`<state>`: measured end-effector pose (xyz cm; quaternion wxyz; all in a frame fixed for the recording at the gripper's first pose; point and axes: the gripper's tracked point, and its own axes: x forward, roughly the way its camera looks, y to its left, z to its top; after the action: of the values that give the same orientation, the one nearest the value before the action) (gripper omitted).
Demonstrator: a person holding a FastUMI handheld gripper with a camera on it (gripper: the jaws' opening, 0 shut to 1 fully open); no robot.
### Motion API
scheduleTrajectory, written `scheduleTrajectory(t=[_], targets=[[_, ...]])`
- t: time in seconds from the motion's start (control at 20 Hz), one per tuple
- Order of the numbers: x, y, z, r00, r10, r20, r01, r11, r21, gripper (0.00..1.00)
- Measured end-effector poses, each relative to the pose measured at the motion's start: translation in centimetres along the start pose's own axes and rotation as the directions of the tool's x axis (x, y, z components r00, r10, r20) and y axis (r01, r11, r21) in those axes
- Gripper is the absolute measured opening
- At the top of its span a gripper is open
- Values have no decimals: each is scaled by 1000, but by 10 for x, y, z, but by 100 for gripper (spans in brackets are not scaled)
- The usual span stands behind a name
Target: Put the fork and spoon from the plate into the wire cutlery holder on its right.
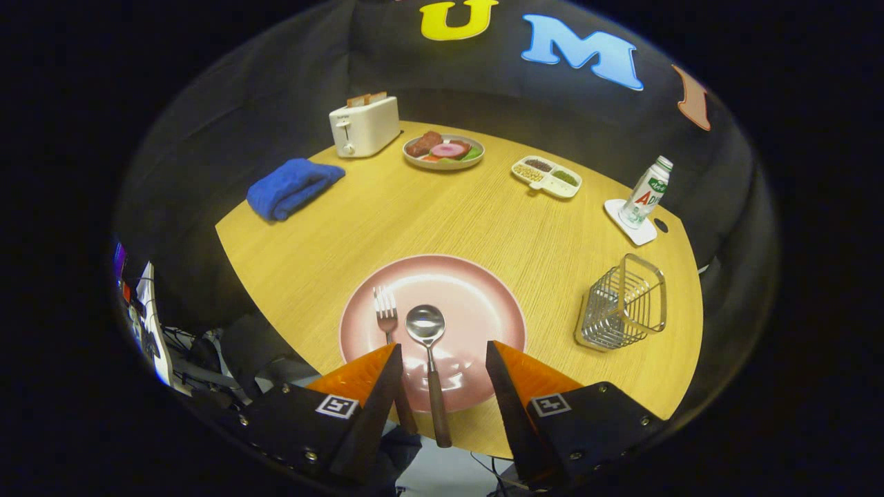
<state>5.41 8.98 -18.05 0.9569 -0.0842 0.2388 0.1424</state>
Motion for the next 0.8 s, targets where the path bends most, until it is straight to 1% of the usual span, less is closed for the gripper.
scheduleTrajectory(t=[0.15, 0.25, 0.3, 0.4, 0.5, 0.55, 0.6, 0.7, 0.75, 0.8], targets=[[20, 1, -18, 997, 1, -80, -3, 1000, -25, 76], [28, 1, -31, 991, 5, -131, -7, 1000, -15, 76], [39, -2, -34, 990, 3, -138, -3, 1000, 2, 76], [43, -5, -43, 982, 1, -189, 4, 1000, 28, 38], [46, -3, -50, 974, 15, -226, -6, 999, 41, 39], [39, -6, -55, 976, 1, -216, 13, 998, 61, 39], [55, -9, -53, 975, -4, -223, 21, 997, 75, 17], [48, -10, -48, 975, -10, -223, 34, 994, 103, 17], [42, -6, -47, 976, 29, -215, 2, 990, 142, 9], [49, -3, -48, 975, 40, -218, -1, 984, 176, 8]])
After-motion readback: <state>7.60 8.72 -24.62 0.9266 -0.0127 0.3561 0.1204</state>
